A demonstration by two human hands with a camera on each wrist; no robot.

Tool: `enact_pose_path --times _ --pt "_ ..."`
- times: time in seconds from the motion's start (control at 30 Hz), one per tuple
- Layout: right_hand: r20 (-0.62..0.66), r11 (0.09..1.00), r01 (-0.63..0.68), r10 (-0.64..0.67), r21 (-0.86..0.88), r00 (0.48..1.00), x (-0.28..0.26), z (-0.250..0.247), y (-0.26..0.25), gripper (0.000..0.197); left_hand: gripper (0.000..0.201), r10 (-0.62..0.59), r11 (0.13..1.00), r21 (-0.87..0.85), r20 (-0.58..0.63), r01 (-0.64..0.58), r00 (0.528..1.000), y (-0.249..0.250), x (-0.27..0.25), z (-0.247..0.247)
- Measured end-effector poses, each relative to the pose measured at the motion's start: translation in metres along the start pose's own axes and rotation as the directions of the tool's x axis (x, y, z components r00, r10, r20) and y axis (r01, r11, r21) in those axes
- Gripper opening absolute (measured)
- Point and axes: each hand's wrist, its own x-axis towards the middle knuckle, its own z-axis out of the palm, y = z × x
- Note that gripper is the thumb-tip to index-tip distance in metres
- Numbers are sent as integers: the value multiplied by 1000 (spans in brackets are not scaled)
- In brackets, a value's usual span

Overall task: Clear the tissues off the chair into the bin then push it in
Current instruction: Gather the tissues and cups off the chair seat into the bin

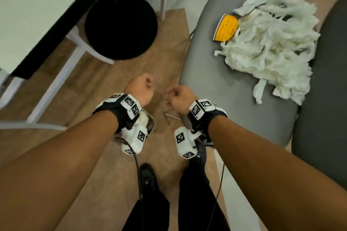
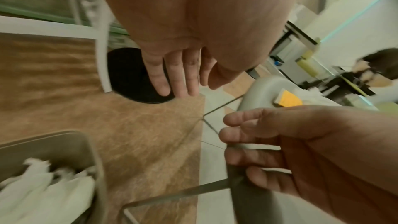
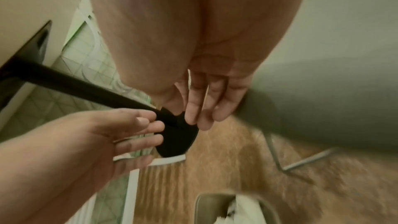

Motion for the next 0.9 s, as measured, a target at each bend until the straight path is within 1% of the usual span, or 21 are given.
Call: enact_pose_path --times 0.03,0.07,0.13,0.2,0.23,0.33,0.37,0.4,0.5,0.53,0.6,0.7,0.77,0.8,0.87,0.9 --pt "-30 1000 9 -8 18 1000 10 -16 15 21 19 42 999 20 12 -43 999 19 5 7" --pt "-70 999 18 -15 43 997 10 -37 23 21 21 94 995 25 23 -94 995 37 12 18" --pt "-161 997 48 -37 64 986 0 -81 32 24 26 151 988 9 51 -152 987 76 23 41" --pt "-249 992 17 15 125 968 -5 -122 50 30 30 198 980 -1 70 -199 978 115 34 64" --pt "-271 989 0 41 150 962 -8 -141 60 34 33 228 973 16 73 -230 971 134 38 72" --pt "-271 962 -70 143 264 952 -9 -181 88 49 44 335 935 102 59 -339 940 182 54 95" --pt "-278 948 -83 173 308 945 -8 -190 94 55 48 349 924 148 51 -352 936 198 59 99" --pt "-280 935 -80 184 346 942 -6 -195 99 59 53 357 915 191 30 -356 934 209 65 103" --pt "-273 902 -74 206 426 940 0 -215 109 73 62 330 901 298 -4 -314 944 245 79 115" --pt "-277 890 -66 210 451 938 0 -219 112 72 62 321 898 318 -6 -303 947 251 84 118" --pt "-285 875 -32 191 484 939 0 -225 115 56 61 269 903 345 11 -257 963 255 93 121" --pt "-302 888 27 127 459 945 2 -227 120 28 63 175 918 351 64 -187 982 252 99 125" --pt "-282 901 41 92 432 955 1 -228 120 20 59 157 922 345 82 -176 984 247 97 128" --pt "-266 908 38 82 417 961 -1 -227 120 20 50 171 922 339 77 -187 982 244 94 129" --pt "-241 929 36 58 369 969 -8 -225 117 27 21 221 914 338 49 -224 974 238 88 131" --pt "-233 943 44 36 330 972 -12 -225 114 29 11 242 915 328 20 -234 970 236 84 131"
